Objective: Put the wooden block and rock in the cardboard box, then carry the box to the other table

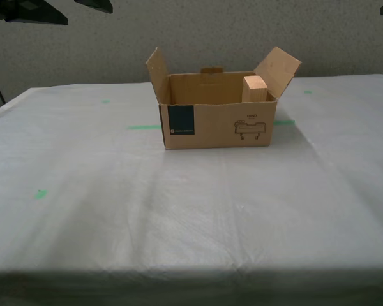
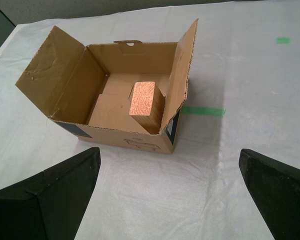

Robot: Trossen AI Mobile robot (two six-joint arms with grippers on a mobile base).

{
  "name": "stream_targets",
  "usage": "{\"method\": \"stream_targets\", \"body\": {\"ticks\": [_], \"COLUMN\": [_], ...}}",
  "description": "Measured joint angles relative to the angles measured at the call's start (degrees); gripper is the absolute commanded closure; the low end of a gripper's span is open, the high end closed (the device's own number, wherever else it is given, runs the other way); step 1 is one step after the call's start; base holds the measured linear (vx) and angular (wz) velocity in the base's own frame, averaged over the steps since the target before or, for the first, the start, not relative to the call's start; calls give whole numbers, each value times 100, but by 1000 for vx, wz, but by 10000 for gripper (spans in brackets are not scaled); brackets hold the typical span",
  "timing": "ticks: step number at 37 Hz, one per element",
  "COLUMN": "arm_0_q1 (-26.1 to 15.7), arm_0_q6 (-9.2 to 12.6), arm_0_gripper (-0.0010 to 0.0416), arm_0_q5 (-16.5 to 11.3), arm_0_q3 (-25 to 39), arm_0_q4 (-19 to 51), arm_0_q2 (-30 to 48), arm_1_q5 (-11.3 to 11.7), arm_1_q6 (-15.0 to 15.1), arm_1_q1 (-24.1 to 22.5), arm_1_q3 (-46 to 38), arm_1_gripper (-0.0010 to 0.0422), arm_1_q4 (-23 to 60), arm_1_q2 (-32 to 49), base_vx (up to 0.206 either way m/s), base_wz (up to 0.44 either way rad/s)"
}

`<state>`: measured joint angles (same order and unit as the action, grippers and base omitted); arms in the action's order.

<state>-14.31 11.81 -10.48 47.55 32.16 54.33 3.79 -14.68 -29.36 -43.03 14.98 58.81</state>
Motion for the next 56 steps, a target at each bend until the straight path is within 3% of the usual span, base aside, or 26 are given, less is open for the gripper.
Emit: {"method": "stream_targets", "body": {"ticks": [56], "arm_0_q1": [0], "arm_0_q6": [2], "arm_0_gripper": [18], "arm_0_q5": [0], "arm_0_q3": [0], "arm_0_q4": [0], "arm_0_q2": [0], "arm_1_q5": [0], "arm_1_q6": [0], "arm_1_q1": [0], "arm_1_q3": [2], "arm_1_gripper": [12], "arm_1_q4": [0], "arm_1_q2": [0], "base_vx": [0], "base_wz": [0]}}
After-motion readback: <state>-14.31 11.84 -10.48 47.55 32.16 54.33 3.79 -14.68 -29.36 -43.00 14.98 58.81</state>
